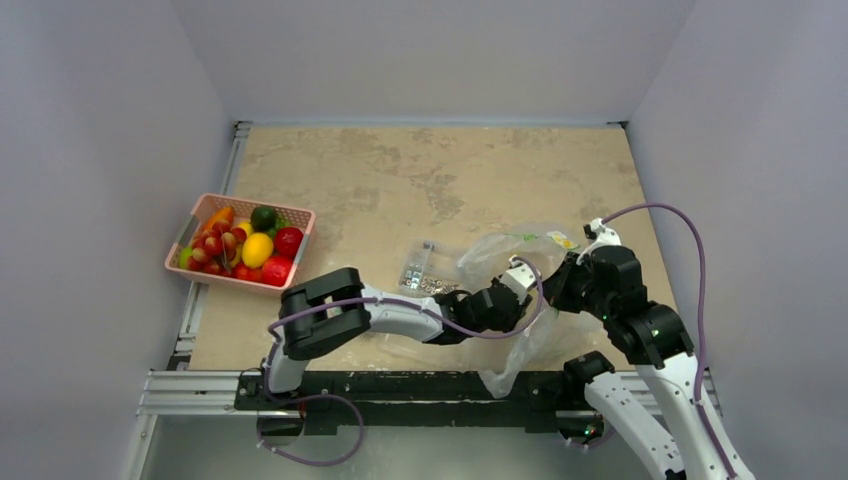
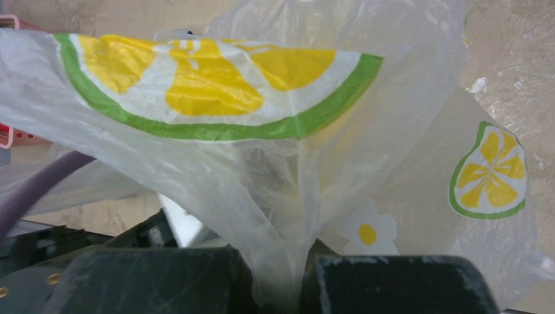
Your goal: Take the fake fruits out of the plastic bag
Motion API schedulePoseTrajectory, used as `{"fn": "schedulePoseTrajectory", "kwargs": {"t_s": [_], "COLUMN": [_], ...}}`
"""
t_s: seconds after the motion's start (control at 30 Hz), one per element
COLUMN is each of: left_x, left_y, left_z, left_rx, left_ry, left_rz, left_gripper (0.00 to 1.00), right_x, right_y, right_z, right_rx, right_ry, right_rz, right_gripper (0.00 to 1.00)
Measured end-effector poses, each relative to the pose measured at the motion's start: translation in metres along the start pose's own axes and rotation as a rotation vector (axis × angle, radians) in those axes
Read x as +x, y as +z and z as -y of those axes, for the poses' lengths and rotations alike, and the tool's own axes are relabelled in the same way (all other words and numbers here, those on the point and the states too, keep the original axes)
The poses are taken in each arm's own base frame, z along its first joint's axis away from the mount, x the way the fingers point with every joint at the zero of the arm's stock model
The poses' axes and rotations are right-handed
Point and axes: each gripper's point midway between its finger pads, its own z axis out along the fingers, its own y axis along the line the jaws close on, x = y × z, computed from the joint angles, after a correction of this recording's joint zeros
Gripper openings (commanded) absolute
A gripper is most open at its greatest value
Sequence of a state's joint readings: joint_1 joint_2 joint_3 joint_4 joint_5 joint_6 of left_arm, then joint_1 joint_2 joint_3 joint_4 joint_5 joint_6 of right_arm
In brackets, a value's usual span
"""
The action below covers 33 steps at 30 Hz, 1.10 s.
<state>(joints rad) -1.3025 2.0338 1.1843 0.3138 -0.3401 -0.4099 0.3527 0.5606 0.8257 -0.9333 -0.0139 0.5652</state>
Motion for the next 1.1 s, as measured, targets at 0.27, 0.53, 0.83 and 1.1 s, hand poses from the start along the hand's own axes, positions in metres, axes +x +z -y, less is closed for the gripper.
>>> {"fn": "schedulePoseTrajectory", "kwargs": {"t_s": [0.27, 0.53, 0.83, 1.1], "left_x": [-0.058, -0.063, -0.076, -0.097], "left_y": [-0.068, -0.116, -0.183, -0.259], "left_z": [0.035, 0.053, 0.034, 0.005], "left_rx": [0.236, 0.481, 0.668, 0.656], "left_ry": [-0.069, -0.098, -0.153, -0.084], "left_rz": [0.095, 0.085, 0.111, 0.196], "left_gripper": [0.00, 0.00, 0.00, 0.00], "right_x": [-0.003, -0.011, -0.010, -0.012], "right_y": [0.001, 0.003, 0.002, 0.000], "right_z": [0.004, 0.017, 0.035, 0.046], "right_rx": [0.030, 0.114, 0.218, 0.283], "right_ry": [0.019, 0.073, 0.126, 0.170], "right_rz": [0.015, 0.062, 0.078, 0.105], "right_gripper": [0.00, 0.00, 0.00, 0.03]}}
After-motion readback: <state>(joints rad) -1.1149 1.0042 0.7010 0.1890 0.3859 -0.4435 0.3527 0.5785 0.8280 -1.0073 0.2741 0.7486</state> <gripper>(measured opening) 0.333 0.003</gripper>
